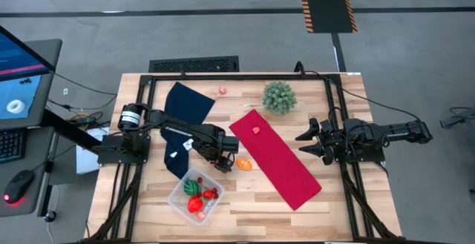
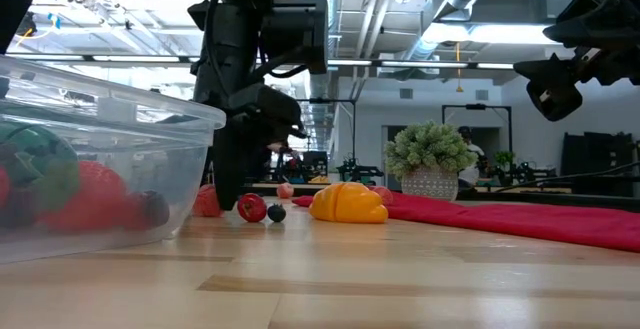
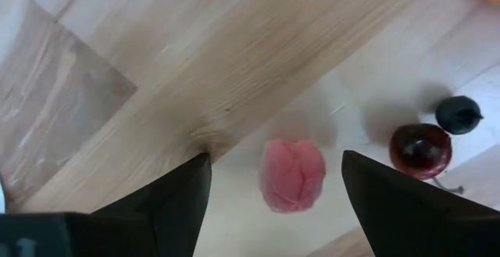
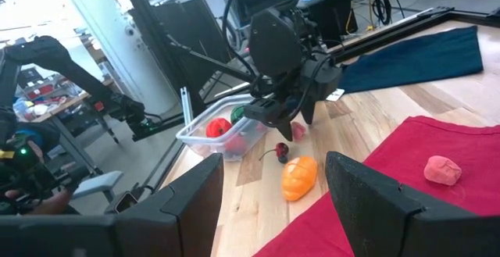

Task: Pick and placing Produce into tupperware
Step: Put the peach fruit into the transparent bin

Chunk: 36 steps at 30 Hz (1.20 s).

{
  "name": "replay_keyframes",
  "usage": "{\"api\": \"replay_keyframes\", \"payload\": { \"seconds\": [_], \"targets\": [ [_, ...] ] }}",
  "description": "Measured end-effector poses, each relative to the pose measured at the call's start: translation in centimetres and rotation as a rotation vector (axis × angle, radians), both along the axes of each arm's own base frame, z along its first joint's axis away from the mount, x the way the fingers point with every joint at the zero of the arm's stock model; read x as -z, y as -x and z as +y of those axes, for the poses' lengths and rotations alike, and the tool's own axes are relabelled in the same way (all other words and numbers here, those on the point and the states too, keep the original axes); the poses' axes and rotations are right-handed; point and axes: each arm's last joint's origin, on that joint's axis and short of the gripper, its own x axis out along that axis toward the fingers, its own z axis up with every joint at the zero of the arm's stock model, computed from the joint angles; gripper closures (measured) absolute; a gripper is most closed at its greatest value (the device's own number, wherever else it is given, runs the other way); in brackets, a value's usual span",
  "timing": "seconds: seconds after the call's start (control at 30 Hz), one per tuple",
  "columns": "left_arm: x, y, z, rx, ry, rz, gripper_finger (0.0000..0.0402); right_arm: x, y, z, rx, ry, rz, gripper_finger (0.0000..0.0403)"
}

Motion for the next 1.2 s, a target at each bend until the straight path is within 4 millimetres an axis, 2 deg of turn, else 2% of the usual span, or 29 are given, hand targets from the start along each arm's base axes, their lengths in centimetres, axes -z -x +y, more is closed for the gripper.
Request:
{"api": "replay_keyframes", "payload": {
  "seconds": [0.5, 0.83, 1.07, 1.2],
  "targets": [
    [0.0, 0.0, 0.1, -0.002, -0.024, -0.004, 0.0236, 0.0, 0.0, 0.0, 0.000, 0.000, 0.000, 0.0154],
    [-0.6, -0.6, 0.2, 0.027, -0.111, -0.063, 0.0274, 0.0, 0.0, 0.0, 0.000, 0.000, 0.000, 0.0154],
    [-2.0, -1.0, -1.1, 0.062, -0.181, -0.094, 0.0303, 0.0, 0.0, 0.0, 0.000, 0.000, 0.000, 0.0154],
    [-2.3, -0.9, -1.4, 0.062, -0.184, -0.090, 0.0305, 0.0, 0.0, 0.0, 0.000, 0.000, 0.000, 0.0154]
  ]
}}
